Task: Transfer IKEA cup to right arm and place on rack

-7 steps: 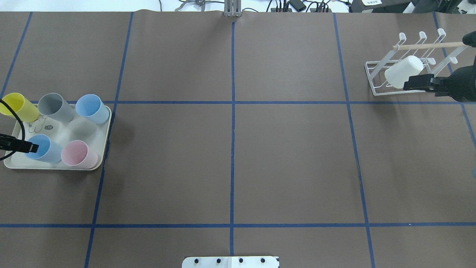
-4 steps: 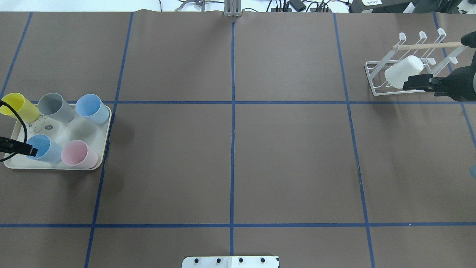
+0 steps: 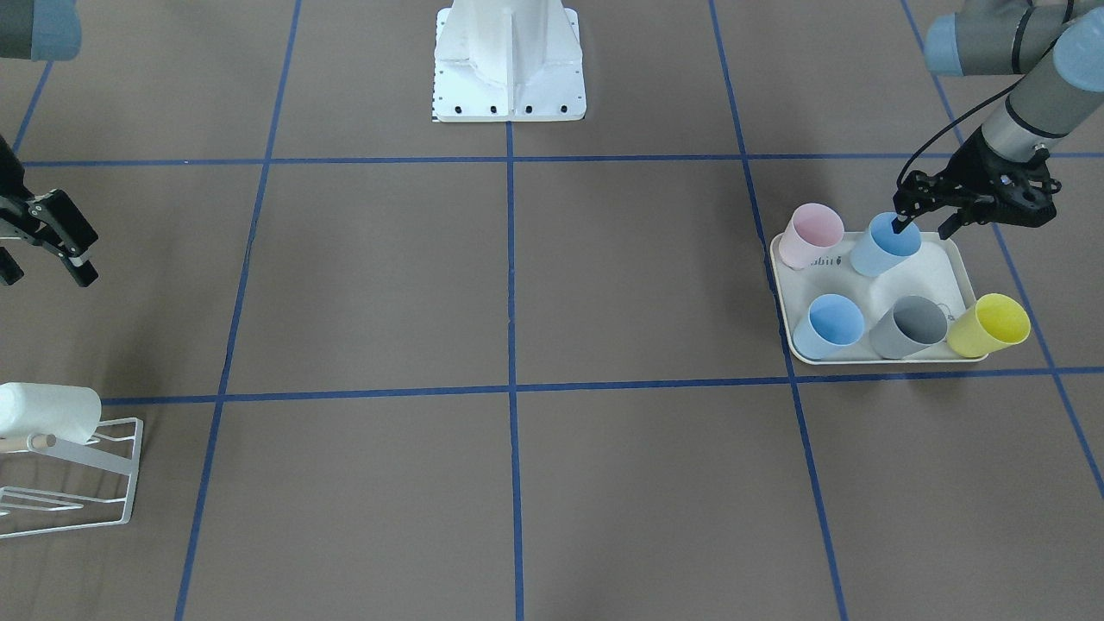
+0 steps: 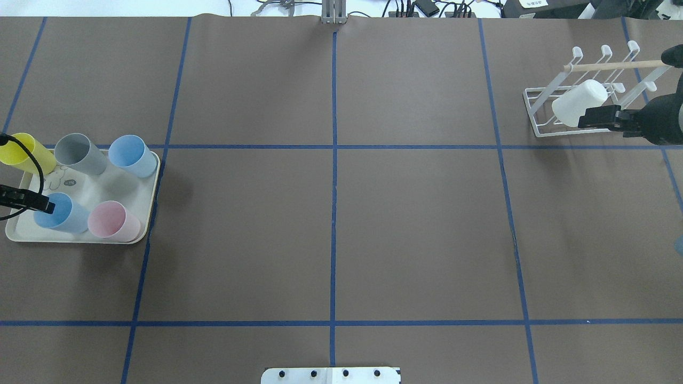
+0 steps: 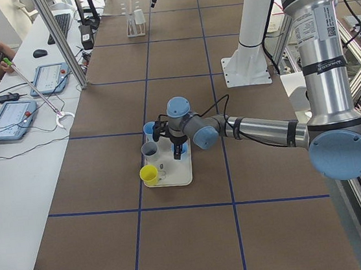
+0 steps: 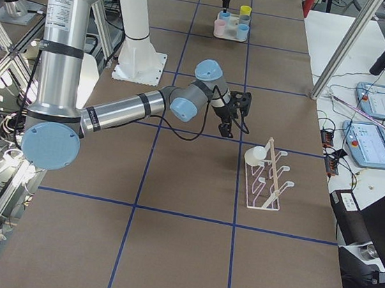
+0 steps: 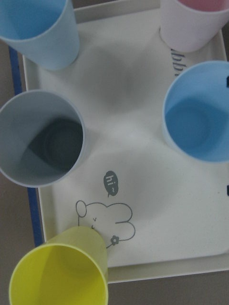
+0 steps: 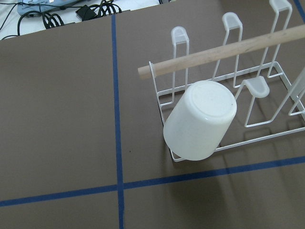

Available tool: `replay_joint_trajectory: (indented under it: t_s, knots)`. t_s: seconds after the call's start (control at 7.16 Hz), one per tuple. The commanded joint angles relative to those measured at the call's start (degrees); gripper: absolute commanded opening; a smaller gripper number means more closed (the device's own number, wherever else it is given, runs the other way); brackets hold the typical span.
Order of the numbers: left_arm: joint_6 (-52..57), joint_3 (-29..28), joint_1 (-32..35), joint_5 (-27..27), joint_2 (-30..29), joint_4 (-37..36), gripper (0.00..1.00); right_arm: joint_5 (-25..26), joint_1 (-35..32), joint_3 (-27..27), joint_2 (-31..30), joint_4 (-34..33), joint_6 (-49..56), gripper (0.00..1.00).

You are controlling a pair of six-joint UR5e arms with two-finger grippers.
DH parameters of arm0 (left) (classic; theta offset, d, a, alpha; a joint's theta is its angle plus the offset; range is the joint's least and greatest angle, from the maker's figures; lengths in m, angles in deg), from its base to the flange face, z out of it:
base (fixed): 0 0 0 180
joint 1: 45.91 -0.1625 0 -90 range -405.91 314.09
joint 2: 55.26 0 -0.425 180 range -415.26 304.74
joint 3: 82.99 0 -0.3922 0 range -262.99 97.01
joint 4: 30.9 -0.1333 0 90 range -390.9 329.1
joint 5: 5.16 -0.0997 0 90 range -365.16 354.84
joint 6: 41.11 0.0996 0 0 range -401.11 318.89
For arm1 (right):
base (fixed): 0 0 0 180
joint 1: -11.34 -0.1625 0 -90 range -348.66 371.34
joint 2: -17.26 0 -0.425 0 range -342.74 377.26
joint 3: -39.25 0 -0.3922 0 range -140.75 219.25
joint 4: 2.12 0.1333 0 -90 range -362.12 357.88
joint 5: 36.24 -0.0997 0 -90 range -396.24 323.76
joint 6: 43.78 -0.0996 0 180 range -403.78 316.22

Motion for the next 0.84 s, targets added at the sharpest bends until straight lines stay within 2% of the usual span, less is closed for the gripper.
replay_joint_trajectory:
  t_s: [0.0,0.42,0.56,0.7]
  knots:
    - [-1.61,-2.42,0.14,0.21,-1.80,0.48,0.74,0.11,0.00,-0.07,0.00,0.00,0.04,1.00]
    - [-1.35,-3.84,0.14,3.55,-2.08,0.75,0.74,0.11,0.00,-0.69,0.00,0.00,0.04,1.00]
    - [-1.27,-3.75,0.14,3.55,-1.99,0.75,0.70,0.11,0.00,-0.69,0.00,0.00,0.04,1.00]
    - [-1.09,-4.27,0.14,3.55,-1.99,0.75,0.51,0.11,0.00,-0.69,0.00,0.00,-0.05,1.00]
